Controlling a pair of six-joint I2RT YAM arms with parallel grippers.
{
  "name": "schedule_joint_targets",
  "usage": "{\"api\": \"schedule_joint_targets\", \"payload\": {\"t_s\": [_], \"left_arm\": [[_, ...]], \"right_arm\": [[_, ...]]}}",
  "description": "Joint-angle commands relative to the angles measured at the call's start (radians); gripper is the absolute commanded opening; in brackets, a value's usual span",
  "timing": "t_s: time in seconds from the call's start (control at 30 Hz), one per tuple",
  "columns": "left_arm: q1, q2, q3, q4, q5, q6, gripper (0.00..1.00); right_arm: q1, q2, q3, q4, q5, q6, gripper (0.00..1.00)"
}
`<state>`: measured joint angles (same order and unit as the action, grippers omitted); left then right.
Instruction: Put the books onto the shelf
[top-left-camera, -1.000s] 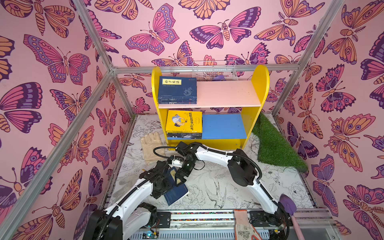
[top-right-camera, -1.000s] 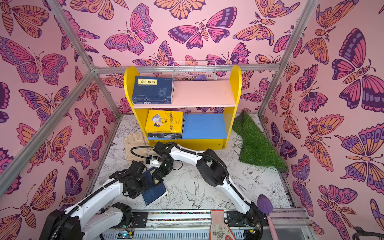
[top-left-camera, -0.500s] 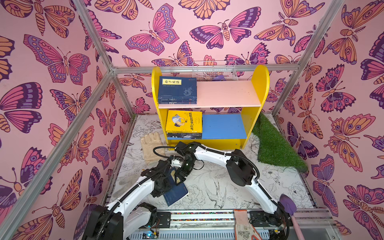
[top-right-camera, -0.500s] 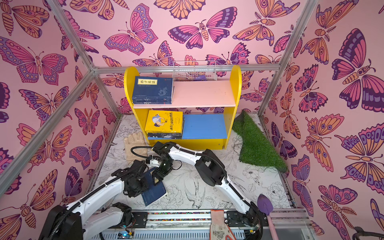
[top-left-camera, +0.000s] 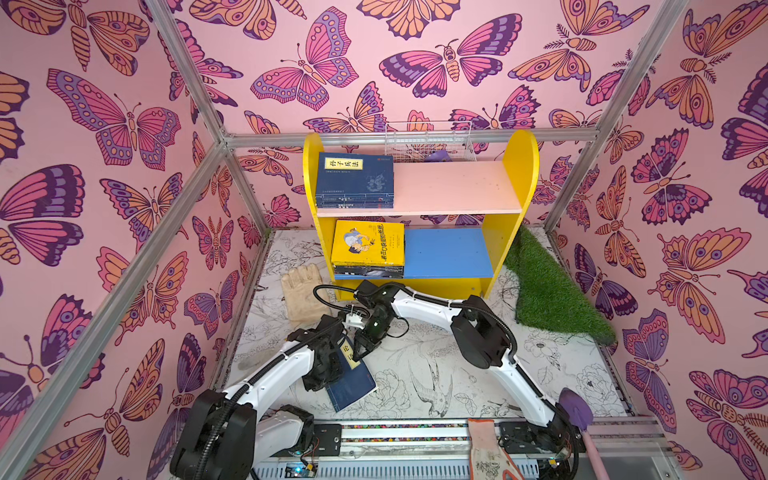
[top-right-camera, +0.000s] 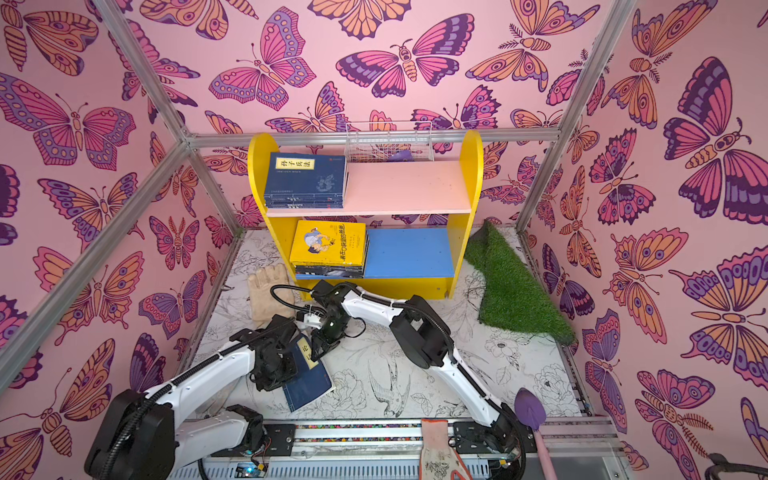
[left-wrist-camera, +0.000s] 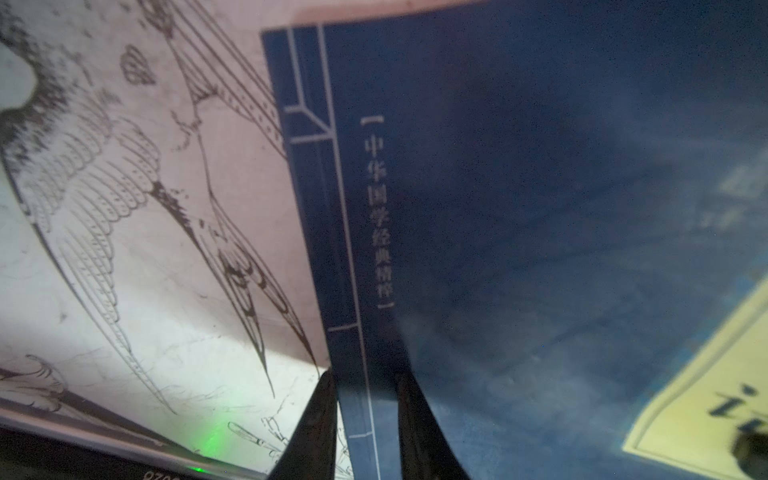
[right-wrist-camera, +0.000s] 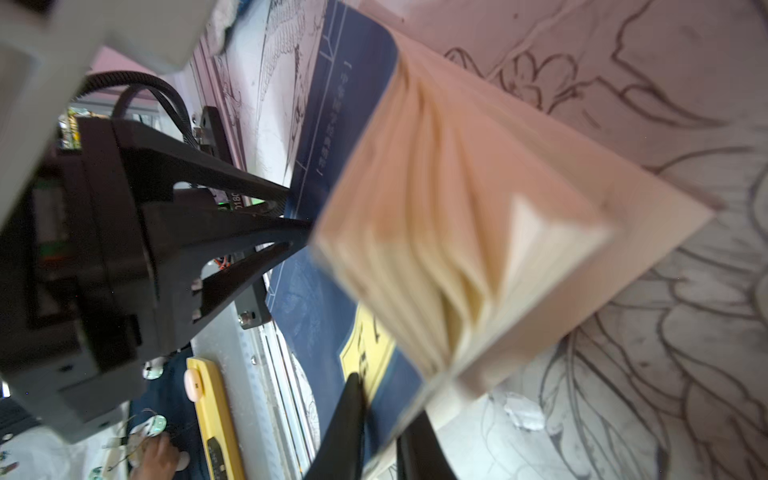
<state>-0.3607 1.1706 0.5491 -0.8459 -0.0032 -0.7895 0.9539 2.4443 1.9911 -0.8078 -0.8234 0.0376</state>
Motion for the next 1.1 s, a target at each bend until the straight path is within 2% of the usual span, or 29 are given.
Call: {"api": "schedule_joint_targets", "payload": {"t_s": [0.0, 0.07, 0.1, 0.13, 0.2, 0.27, 0.43, 0.5, 0.57, 0.7, 0.87, 1.07], "left_arm": [[-0.025, -0.001, -0.040, 0.231, 0.171, 0.048, 0.20], [-0.024, -0.041, -0.036, 0.220, 0.165, 0.052, 0.21], [-0.024, -0.063, -0.030, 0.210, 0.158, 0.049, 0.21], [-0.020, -0.094, -0.016, 0.195, 0.147, 0.044, 0.24], [-0.002, -0.171, 0.009, 0.162, 0.139, 0.029, 0.37], [0.028, -0.261, 0.060, 0.126, 0.137, 0.023, 0.47], [0.114, -0.347, 0.249, -0.016, 0.139, 0.124, 0.59], [0.141, -0.326, 0.314, -0.056, 0.188, 0.178, 0.61], [0.158, -0.297, 0.365, -0.066, 0.295, 0.232, 0.62], [0.158, -0.260, 0.425, -0.071, 0.447, 0.303, 0.66], [0.160, -0.265, 0.440, -0.071, 0.514, 0.356, 0.72], [0.159, -0.255, 0.454, -0.058, 0.607, 0.395, 0.72]], "right_arm": [[0.046, -0.037, 0.000, 0.153, -0.111, 0.002, 0.16], [0.042, -0.038, -0.009, 0.164, -0.092, 0.012, 0.03], [0.038, -0.045, -0.021, 0.170, -0.081, 0.014, 0.00], [0.031, -0.062, -0.046, 0.185, -0.066, 0.017, 0.00], [0.005, -0.109, -0.100, 0.209, -0.060, 0.017, 0.00], [-0.044, -0.181, -0.170, 0.212, -0.069, 0.009, 0.00], [-0.172, -0.391, -0.355, 0.135, -0.165, -0.078, 0.00], [-0.207, -0.457, -0.397, 0.056, -0.187, -0.146, 0.00], [-0.232, -0.513, -0.435, -0.005, -0.219, -0.197, 0.00], [-0.254, -0.603, -0.487, -0.050, -0.244, -0.243, 0.00], [-0.254, -0.616, -0.480, -0.089, -0.275, -0.277, 0.00], [-0.254, -0.628, -0.457, -0.089, -0.366, -0.289, 0.00]]}}
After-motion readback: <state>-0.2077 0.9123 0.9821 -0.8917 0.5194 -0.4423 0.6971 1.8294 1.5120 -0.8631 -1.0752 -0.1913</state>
